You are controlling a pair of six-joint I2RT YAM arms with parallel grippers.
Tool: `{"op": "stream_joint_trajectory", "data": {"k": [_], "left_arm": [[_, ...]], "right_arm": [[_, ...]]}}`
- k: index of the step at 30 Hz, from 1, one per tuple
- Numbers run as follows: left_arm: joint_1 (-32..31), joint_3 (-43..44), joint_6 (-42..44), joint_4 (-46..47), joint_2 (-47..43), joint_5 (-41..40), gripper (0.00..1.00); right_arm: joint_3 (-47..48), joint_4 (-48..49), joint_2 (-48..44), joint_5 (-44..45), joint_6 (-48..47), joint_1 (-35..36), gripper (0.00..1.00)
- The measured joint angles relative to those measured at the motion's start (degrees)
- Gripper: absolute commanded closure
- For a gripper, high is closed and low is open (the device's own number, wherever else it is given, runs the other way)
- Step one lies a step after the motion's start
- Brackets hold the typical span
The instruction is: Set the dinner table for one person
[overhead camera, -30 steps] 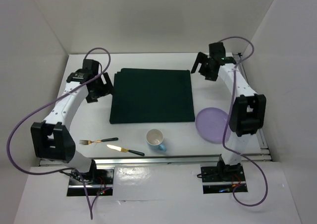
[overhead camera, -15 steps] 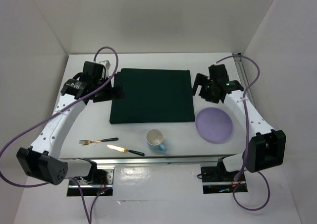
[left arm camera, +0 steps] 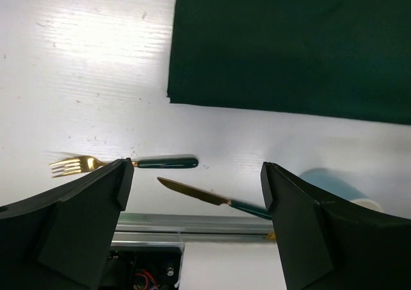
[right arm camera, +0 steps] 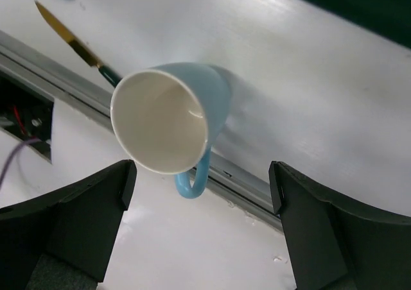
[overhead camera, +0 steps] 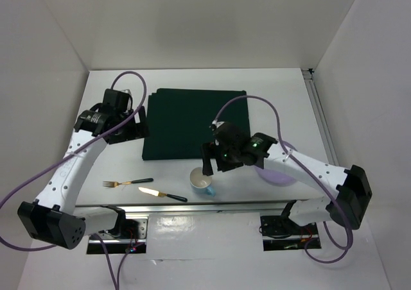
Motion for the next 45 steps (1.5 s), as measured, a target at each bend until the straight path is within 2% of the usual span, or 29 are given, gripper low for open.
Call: {"op": "stream_joint_trajectory", "data": {"k": [5,6,9,11,14,16,17,21,25,30,37,41,45], "left_arm": [[2.16,-1.01,-0.68,0.13,0.11,-0.85,0.00],[2.29,-1.03,-0.83,0.17,0.28,-0.90,0.00],[2.67,-1.07,-1.77,0.28,0.79,-0.92,0.00],[2.78,-1.46,-1.90,0.57,0.92,-0.90,0.01],[2.89,-2.25,-2.01,0.87,1.01,-0.90,0.01],[2.91,-2.51,-2.01,0.92,1.09,-0.90,0.01],[2.95,-2.51,-2.01,0.92,1.14,-0.90,0.01],[3.34,-2.51,-1.99,0.96,1.20,-0.90,0.01],[3.65,-2.49,-1.86,1.01,1.97,-0.76,0.01],[3.93,-2.32,-1.60,1.03,2.78,-0.63,0.00],[3.98,-2.08,-1.57,1.01,2.82,-0.63,0.00],[4.13,-2.12,-1.57,0.98,3.04,-0.44,0.00],[4.44,-2.54,-1.57,1.03,3.06,-0.39,0.00]], "right_arm": [[-0.02,0.09,5.92,0.83,-0.09,4.55,0.12],[-0.09,0.28,6.78,0.85,-0.15,4.59,0.19],[-0.20,0.87,8.20,1.07,-0.22,4.52,0.33],[-0.24,1.86,9.01,1.27,-0.39,4.52,0.60],[-0.35,3.17,10.29,1.55,-0.35,4.52,0.88],[-0.26,3.91,10.97,2.08,-0.72,4.37,0.93],[-0.22,3.72,11.19,1.79,-0.33,4.39,1.00],[1.77,2.69,12.57,2.67,-0.59,4.44,1.00],[7.96,-3.21,14.38,5.20,-0.90,2.51,1.00],[24.59,-10.14,18.82,7.74,-2.71,-8.31,1.00],[45.35,-10.08,34.82,10.51,-5.09,-28.39,1.00],[57.00,-12.22,47.19,11.47,-5.55,-34.01,1.00],[65.90,-12.98,56.15,12.24,-5.75,-36.06,1.00]]}}
